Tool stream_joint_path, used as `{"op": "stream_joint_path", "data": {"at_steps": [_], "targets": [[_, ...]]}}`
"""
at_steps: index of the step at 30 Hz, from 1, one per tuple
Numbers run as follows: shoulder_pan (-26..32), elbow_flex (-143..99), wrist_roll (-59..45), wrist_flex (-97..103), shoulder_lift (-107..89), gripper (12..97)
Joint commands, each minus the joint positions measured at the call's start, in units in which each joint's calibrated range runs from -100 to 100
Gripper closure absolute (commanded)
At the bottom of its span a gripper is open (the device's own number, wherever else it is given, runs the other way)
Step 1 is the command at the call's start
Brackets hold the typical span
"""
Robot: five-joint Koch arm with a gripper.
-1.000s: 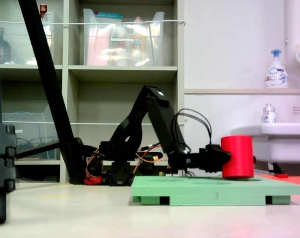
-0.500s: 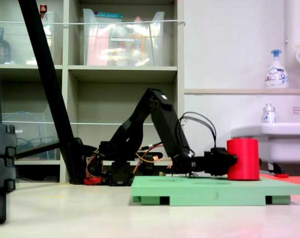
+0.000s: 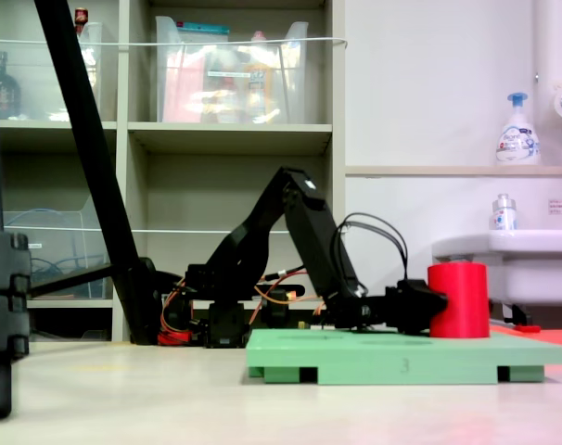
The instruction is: Put the cylinder block into the corresponding hole
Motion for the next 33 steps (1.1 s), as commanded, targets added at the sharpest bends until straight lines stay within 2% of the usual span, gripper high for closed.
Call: {"op": "stream_joint_path", "data": {"at_steps": [1, 28, 31, 33], "targets": [[-0.1, 2.8, 0.4, 0.4, 0.0, 78.1], [-1.9, -0.5, 1.1, 3.6, 3.4, 75.8], [-1.9, -0.4, 1.2, 3.7, 5.6, 69.4], [-1.9, -0.4, 1.3, 3.7, 6.9, 68.7]]}}
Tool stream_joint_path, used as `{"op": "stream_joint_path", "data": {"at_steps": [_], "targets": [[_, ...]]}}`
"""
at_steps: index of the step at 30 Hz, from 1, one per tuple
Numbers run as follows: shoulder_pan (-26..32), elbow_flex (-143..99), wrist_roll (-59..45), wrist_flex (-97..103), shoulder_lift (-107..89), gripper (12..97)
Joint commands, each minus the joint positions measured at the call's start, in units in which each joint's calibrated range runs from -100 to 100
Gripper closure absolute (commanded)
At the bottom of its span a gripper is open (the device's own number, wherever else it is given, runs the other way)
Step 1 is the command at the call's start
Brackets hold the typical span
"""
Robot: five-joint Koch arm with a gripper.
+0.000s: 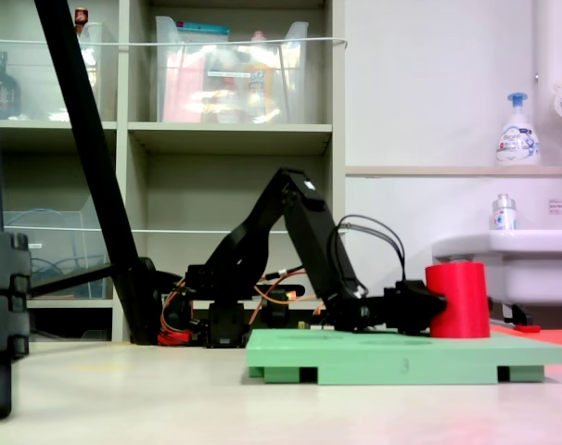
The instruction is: Put the cylinder block into the corresponding hole
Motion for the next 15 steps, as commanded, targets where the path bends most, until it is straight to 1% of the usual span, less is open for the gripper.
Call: {"op": "stream_joint_path", "data": {"at_steps": [1, 5, 15], "targets": [[-0.3, 0.1, 0.3, 2.5, 2.8, 68.5], [-0.2, 0.5, 0.3, 2.5, 3.9, 65.2], [0.2, 0.7, 0.7, 2.5, 6.4, 65.0]]}}
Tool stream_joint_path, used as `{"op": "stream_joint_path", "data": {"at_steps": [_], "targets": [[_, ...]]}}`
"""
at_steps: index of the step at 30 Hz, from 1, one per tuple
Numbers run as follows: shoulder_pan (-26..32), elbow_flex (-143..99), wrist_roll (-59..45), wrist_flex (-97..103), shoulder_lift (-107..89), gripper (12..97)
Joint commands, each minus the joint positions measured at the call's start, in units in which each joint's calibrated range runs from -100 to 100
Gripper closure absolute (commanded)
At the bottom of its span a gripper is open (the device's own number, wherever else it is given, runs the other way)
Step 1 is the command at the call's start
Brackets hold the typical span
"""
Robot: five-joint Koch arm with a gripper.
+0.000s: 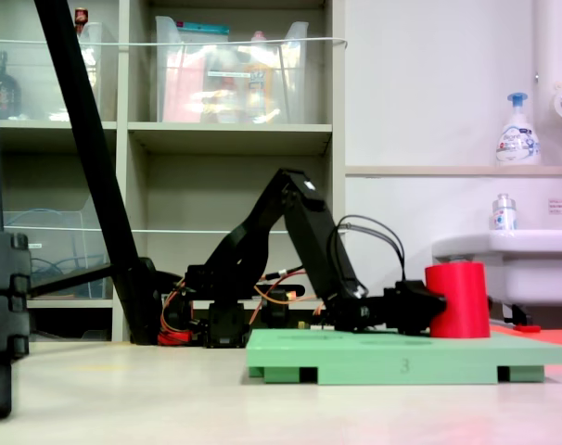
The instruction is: Put the cylinder block into the corresponding hole
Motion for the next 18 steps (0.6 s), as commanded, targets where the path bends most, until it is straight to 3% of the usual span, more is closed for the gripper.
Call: {"op": "stream_joint_path", "data": {"at_steps": [1, 8, 18], "targets": [[0.1, 0.7, 0.3, 2.5, 4.8, 65.0], [0.1, 0.9, 0.3, 2.5, 5.2, 60.0], [0.2, -1.1, 0.3, 3.8, 4.8, 42.6]]}}
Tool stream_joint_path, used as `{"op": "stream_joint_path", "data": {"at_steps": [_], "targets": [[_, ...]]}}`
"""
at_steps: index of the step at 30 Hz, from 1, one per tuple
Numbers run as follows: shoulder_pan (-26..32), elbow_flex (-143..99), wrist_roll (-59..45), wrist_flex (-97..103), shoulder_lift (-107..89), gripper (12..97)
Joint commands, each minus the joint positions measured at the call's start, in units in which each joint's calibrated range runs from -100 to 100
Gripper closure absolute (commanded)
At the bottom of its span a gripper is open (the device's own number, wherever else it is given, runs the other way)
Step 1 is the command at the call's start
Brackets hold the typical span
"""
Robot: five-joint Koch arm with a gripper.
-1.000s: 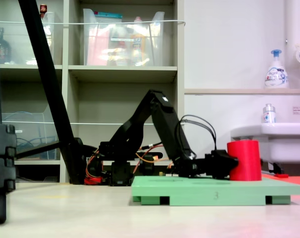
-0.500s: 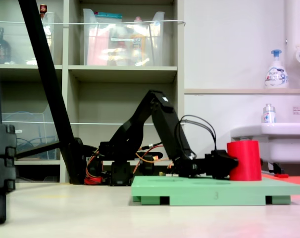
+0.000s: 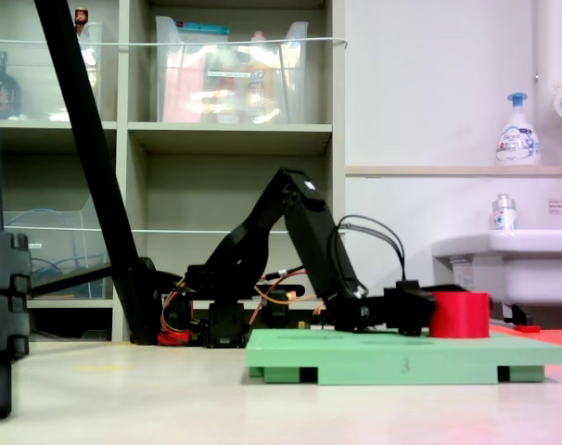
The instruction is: Put the cylinder block into the corresponding hole
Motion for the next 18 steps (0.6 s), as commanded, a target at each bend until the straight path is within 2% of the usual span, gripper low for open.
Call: {"op": "stream_joint_path", "data": {"at_steps": [1, 15, 18], "targets": [[0.1, -0.7, 0.3, 3.9, 4.4, 41.7], [0.1, -3.9, 0.3, 7.9, 3.4, 39.3], [0.0, -8.7, 0.3, 10.2, -3.2, 39.5]]}}
